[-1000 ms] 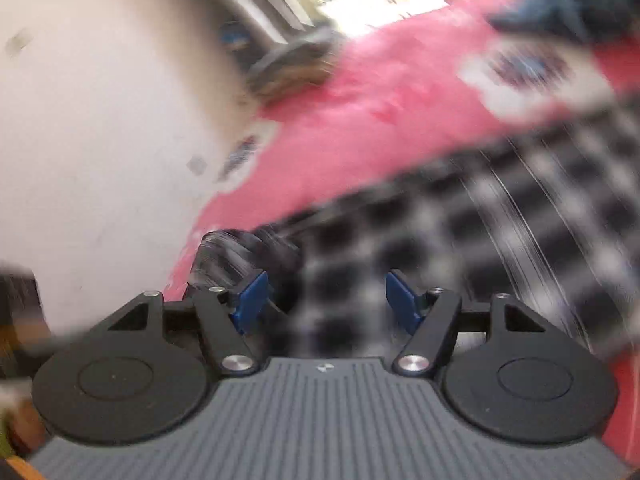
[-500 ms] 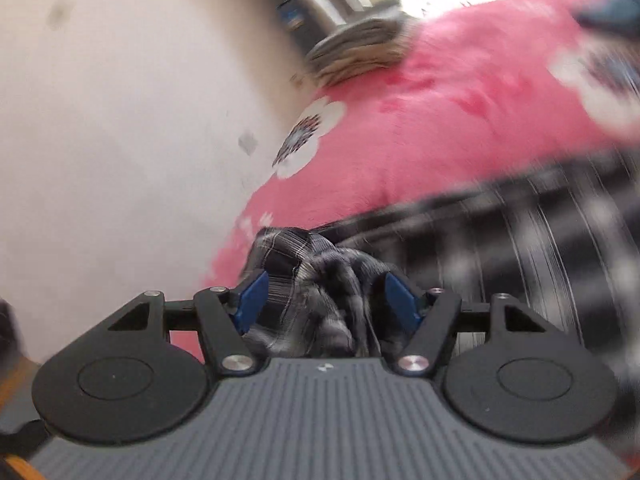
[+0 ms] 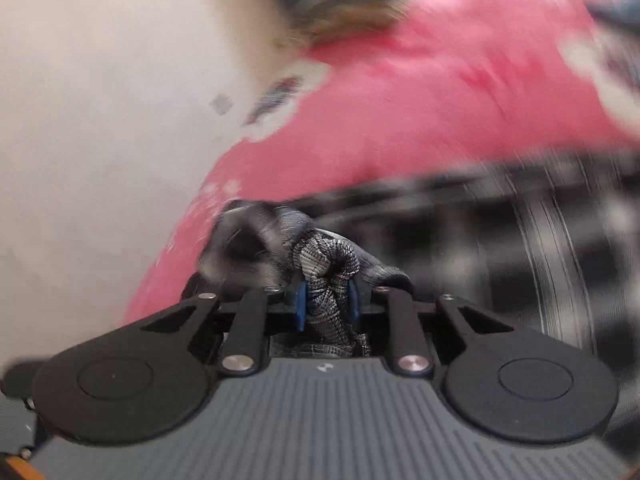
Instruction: Fold clothes
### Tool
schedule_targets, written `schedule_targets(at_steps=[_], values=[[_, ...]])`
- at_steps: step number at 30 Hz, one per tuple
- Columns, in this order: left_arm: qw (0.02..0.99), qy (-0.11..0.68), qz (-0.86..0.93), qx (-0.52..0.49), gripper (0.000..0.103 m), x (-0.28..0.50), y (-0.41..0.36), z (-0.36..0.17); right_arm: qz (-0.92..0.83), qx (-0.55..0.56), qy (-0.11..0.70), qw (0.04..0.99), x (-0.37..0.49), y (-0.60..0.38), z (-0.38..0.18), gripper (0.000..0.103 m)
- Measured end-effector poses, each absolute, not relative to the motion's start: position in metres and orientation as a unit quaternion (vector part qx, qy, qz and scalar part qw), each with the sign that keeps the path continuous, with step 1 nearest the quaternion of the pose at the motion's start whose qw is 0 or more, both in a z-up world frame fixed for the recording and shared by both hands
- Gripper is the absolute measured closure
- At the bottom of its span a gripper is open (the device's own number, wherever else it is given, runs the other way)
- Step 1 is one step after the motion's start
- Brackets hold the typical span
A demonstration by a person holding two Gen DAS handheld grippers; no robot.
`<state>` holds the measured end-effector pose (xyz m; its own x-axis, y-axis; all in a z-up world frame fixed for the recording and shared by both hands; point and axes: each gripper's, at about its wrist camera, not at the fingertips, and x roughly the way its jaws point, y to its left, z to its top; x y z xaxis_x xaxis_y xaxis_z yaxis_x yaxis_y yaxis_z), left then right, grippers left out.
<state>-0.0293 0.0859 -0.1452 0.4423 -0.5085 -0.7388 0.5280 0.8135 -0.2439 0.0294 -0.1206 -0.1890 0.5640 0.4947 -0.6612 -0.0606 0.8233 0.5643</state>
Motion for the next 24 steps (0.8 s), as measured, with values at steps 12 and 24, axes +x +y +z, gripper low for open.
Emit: schedule_targets(at_steps=[12, 24], values=[[0.825, 0.485, -0.29, -0.02, 0.052, -0.01, 0.085, -0.178, 0.141, 0.41, 0.444, 0.784, -0.011, -0.186, -0.202, 0.038], [0.821, 0.494, -0.285, -0.016, 0.051, -0.007, 0.084, -0.182, 0.188, 0.365, 0.517, 0.751, -0.004, -0.143, -0.224, 0.037]])
